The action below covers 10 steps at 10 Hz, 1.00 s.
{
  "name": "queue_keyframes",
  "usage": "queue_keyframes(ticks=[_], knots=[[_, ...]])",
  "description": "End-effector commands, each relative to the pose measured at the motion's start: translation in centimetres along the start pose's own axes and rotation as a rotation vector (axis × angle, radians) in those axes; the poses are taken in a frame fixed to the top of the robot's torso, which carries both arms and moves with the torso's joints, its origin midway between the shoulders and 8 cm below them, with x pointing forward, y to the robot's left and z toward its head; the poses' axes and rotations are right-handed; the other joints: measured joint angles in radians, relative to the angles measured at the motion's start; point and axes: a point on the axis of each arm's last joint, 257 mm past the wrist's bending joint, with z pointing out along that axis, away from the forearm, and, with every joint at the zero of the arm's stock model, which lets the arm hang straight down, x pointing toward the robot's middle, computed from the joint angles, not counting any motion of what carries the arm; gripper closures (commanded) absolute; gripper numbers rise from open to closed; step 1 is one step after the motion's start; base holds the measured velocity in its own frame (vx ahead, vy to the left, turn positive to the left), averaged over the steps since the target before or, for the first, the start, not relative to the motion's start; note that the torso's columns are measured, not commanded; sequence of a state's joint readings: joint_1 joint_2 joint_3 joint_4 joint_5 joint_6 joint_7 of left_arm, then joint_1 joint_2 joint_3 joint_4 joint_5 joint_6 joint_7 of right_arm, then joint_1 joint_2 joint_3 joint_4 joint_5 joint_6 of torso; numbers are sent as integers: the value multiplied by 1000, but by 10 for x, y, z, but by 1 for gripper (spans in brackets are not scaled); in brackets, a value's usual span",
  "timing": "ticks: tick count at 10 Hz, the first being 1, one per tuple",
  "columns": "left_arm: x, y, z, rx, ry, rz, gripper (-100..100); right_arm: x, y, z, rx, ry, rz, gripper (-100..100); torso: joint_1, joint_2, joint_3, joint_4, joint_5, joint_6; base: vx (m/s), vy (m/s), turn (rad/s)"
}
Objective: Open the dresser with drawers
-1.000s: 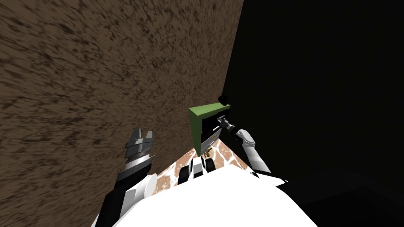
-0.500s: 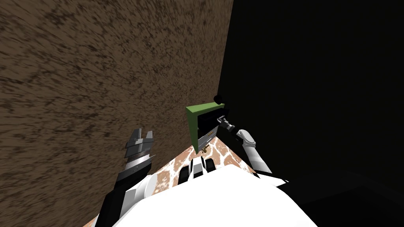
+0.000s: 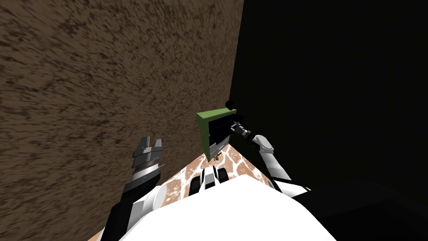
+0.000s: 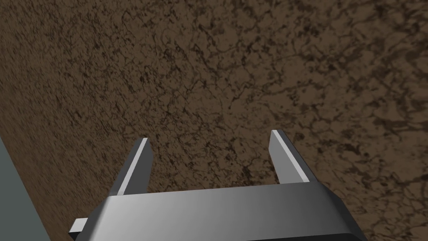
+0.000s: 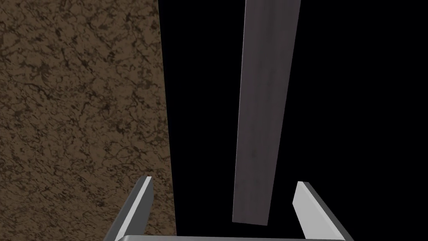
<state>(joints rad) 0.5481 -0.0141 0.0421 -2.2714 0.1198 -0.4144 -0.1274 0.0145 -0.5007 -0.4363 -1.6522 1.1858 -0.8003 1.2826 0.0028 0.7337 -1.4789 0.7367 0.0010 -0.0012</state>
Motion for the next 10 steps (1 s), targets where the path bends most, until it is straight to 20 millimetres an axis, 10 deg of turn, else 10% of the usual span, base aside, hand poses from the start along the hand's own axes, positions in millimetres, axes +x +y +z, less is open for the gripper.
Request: queue_keyframes(ticks=[1, 5, 6, 10], knots=[[0, 0, 0, 0, 0, 0, 0, 6, -16, 2, -1, -3, -2, -100, -3, 4, 3, 1, -1, 1, 4, 40, -1], [0, 0, 0, 0, 0, 0, 0, 12, -28, 3, -8, -6, -1, -100, -2, 7, 4, 5, 1, 2, -8, 32, -3], [0, 0, 0, 0, 0, 0, 0, 13, -28, 3, -9, -5, 1, 0, -2, 7, 5, 4, 1, 1, 0, 0, 0], [0, 0, 0, 0, 0, 0, 0, 13, -25, 2, -14, -2, 3, 0, -2, 5, 3, 2, 0, 1, 0, 0, 0]])
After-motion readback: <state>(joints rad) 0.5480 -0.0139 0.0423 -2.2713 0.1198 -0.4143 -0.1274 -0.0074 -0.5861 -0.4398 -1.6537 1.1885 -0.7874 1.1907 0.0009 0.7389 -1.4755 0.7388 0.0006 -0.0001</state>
